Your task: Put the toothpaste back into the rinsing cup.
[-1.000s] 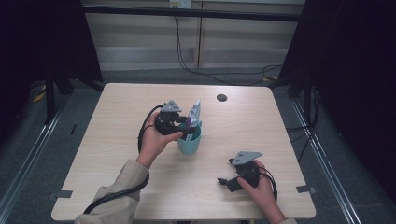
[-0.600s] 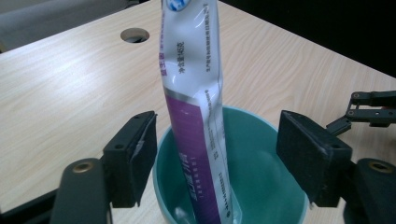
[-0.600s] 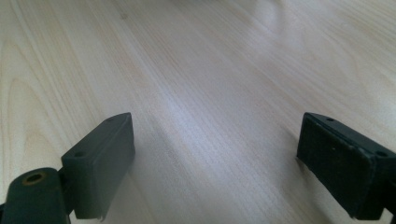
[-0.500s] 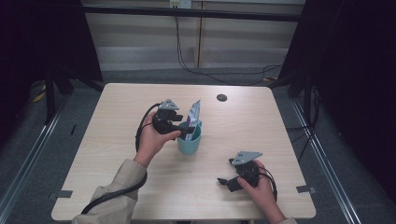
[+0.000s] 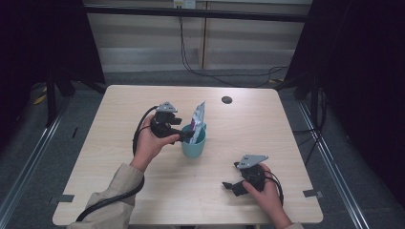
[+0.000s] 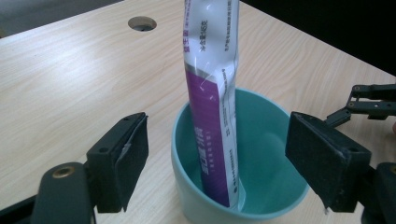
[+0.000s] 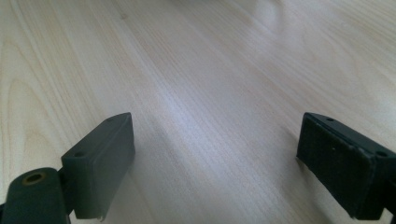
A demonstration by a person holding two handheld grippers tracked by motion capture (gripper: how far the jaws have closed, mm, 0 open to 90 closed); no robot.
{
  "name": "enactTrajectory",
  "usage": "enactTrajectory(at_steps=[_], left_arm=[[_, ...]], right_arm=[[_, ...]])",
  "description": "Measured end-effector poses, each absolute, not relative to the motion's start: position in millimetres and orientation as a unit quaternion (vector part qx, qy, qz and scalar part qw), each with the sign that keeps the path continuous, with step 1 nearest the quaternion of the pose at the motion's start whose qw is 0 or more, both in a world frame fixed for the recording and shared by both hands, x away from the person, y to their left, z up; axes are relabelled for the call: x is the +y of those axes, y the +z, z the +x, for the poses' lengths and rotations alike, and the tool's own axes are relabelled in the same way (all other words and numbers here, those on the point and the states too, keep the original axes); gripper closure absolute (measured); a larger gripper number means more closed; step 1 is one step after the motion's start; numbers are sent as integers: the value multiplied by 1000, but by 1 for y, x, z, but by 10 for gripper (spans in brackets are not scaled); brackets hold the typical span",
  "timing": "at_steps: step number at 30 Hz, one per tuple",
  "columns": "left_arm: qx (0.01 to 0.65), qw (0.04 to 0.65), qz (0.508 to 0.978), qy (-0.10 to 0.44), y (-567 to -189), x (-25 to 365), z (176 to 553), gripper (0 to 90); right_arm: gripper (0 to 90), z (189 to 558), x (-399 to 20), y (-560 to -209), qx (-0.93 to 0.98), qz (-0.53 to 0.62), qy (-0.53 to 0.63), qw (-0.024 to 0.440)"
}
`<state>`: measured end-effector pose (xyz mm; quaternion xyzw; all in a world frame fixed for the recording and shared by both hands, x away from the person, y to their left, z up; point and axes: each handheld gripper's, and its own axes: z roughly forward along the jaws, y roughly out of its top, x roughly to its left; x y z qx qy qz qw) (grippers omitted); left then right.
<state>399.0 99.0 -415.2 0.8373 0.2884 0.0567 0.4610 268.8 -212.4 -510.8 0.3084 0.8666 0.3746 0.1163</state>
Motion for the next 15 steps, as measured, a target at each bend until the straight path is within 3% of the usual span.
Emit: enactTrajectory(at_steps=[15], left_arm=[[293, 456, 839, 53, -416, 117, 394, 201]], right_arm=[[107, 269, -212, -511, 867, 308, 375, 116]])
